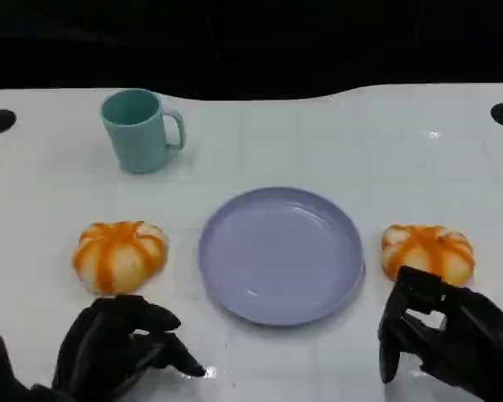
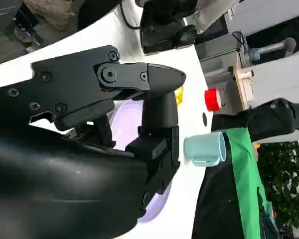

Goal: Grasp the bread from the table and place it into the plate.

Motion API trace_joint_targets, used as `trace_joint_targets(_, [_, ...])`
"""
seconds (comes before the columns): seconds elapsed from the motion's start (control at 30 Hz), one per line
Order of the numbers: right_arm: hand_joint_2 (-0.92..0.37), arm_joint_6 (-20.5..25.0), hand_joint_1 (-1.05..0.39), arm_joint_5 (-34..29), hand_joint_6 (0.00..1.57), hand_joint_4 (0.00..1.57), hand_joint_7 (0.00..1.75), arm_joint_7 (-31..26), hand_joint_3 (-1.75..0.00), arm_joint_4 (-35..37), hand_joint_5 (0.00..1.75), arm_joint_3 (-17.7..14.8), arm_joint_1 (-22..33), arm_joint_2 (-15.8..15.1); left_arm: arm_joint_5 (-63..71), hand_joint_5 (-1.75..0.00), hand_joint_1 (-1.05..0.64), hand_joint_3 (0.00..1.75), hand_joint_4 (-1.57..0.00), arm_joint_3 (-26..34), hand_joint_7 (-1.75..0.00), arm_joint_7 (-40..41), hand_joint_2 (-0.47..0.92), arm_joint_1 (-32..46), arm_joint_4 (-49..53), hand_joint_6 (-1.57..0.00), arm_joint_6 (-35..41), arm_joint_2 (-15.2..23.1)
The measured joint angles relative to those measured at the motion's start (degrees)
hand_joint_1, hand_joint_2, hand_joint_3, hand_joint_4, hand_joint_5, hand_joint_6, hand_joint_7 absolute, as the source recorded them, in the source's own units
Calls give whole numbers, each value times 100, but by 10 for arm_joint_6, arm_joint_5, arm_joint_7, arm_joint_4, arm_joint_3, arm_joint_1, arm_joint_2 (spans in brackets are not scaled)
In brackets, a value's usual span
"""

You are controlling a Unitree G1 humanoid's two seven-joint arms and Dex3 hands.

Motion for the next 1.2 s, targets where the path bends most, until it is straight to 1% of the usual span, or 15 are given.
trace_joint_targets(0.93, [-92, 2, -51, 1, 51, 64, 159, 3, -37, 0, 175, -1, 0, -2, 1, -42, -99, 0, -157, -1, -16, 0, 66, 0, -1, -157, -2, 0])
trace_joint_targets(0.97, [-92, 2, -51, 1, 51, 62, 154, 3, -36, 0, 175, -1, 0, -2, 1, -42, -99, 0, -157, -1, -16, 0, 66, 0, -1, -157, -2, 0])
trace_joint_targets(1.0, [-92, 2, -51, 1, 51, 59, 143, 3, -35, 0, 174, -1, 0, -2, 1, -42, -99, 0, -157, -1, -16, 0, 67, 0, -1, -157, -2, 0])
trace_joint_targets(1.07, [-92, -1, -51, 0, 51, 58, 128, 5, -34, 0, 170, -1, 0, -2, 1, -42, -99, 0, -157, -2, -16, 0, 67, 0, -1, -157, -3, 0])
trace_joint_targets(1.13, [-92, -27, -51, -4, 50, 57, 112, 10, -29, 6, 161, -1, -2, -2, 1, -43, -99, 0, -157, -2, -16, 0, 66, 0, -1, -157, -3, 0])
trace_joint_targets(1.2, [-92, -65, -50, -13, 45, 52, 106, 13, -27, 16, 155, -2, -7, -2, 1, -43, -99, 0, -157, -2, -17, 0, 66, 0, -2, -157, -3, 0])
